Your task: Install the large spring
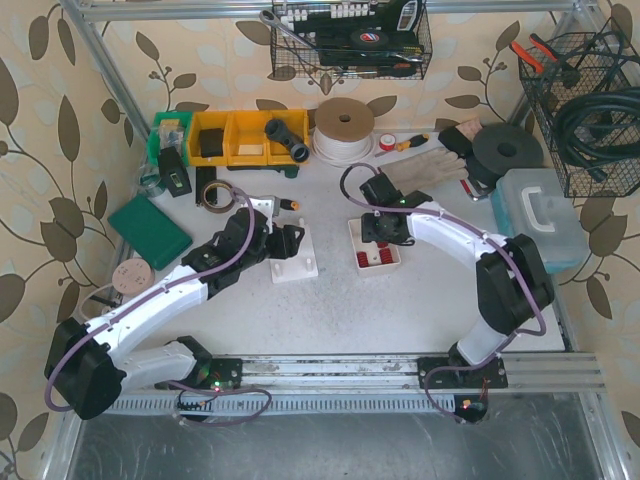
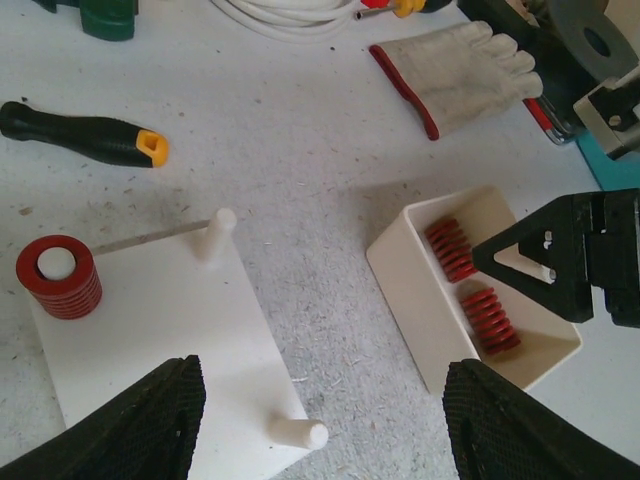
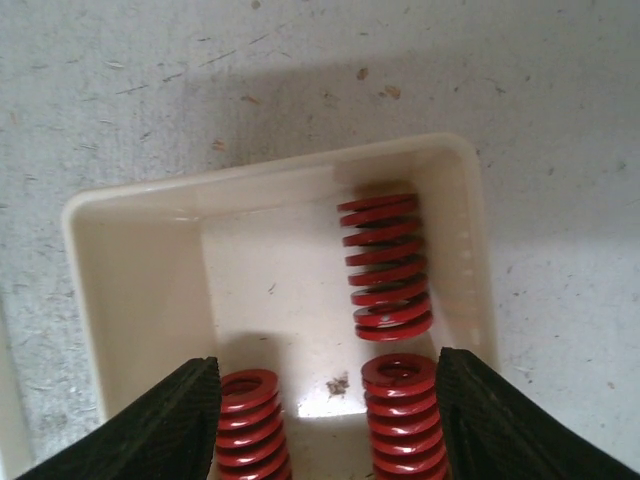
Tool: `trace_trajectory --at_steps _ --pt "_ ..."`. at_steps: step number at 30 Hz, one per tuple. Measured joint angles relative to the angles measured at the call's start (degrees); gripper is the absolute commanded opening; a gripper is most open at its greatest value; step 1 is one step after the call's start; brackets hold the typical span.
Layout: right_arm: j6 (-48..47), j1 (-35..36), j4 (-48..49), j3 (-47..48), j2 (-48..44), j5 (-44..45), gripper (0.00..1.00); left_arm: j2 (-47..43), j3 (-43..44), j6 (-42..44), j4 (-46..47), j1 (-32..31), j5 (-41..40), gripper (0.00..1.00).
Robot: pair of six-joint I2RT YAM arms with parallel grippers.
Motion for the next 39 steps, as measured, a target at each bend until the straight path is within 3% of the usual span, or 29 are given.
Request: trace_trajectory --at_steps 21,39 --pt "-2.93 2.62 -4.55 8.02 13.0 12.0 0.59 -1.03 -1.22 0.02 1.95 0.11 -1.07 0.69" --pt "-0.63 3.69 -2.4 8.02 15.58 6.38 0.58 0.2 -1.22 0.0 1.92 0.87 -0.83 0.69"
